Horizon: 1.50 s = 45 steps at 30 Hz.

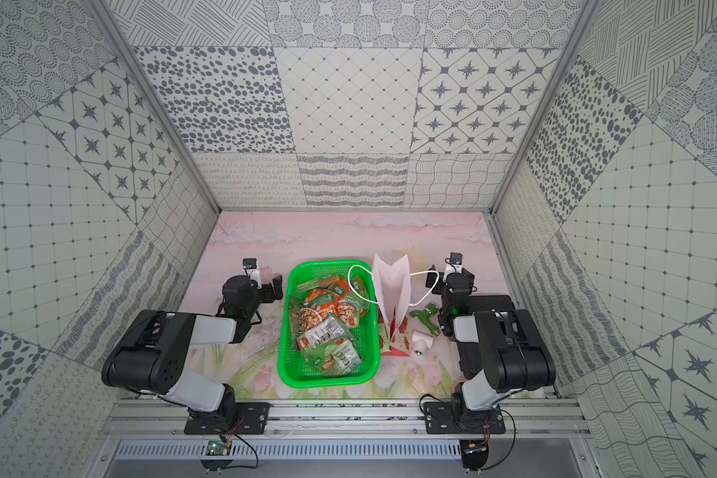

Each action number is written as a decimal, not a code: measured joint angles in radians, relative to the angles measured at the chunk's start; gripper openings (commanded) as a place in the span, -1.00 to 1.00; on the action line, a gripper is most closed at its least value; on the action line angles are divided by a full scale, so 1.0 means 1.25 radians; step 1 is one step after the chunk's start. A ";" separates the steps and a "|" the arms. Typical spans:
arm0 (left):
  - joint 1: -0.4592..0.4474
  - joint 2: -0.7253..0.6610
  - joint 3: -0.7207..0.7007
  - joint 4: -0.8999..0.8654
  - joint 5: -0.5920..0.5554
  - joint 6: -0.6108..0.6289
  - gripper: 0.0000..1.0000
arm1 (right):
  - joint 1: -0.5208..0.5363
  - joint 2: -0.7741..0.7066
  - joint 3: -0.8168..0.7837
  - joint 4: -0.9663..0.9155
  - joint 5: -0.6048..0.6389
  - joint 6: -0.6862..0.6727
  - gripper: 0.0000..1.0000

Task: Place the condiment packets inside the bag
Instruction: Open the paper bag at the center of the board.

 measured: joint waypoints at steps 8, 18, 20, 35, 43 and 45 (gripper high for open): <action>0.000 0.000 0.000 0.000 0.000 0.000 0.99 | 0.000 0.000 0.000 0.000 0.000 0.000 0.93; 0.000 0.000 0.000 0.000 0.000 0.000 0.99 | 0.000 0.000 0.000 0.000 0.000 0.000 0.93; 0.000 0.000 0.000 0.000 0.000 0.000 0.98 | 0.000 0.000 0.000 0.000 0.000 0.000 0.94; -0.002 -0.041 0.008 -0.040 -0.008 0.001 0.99 | 0.016 -0.030 -0.026 -0.004 -0.023 -0.021 0.93; -0.011 -0.208 0.024 -0.155 -0.047 0.000 0.99 | 0.023 -0.227 0.047 -0.251 -0.020 -0.012 0.94; -0.011 -0.258 0.032 -0.184 -0.055 -0.002 0.98 | 0.023 -0.268 0.051 -0.289 -0.014 -0.004 0.94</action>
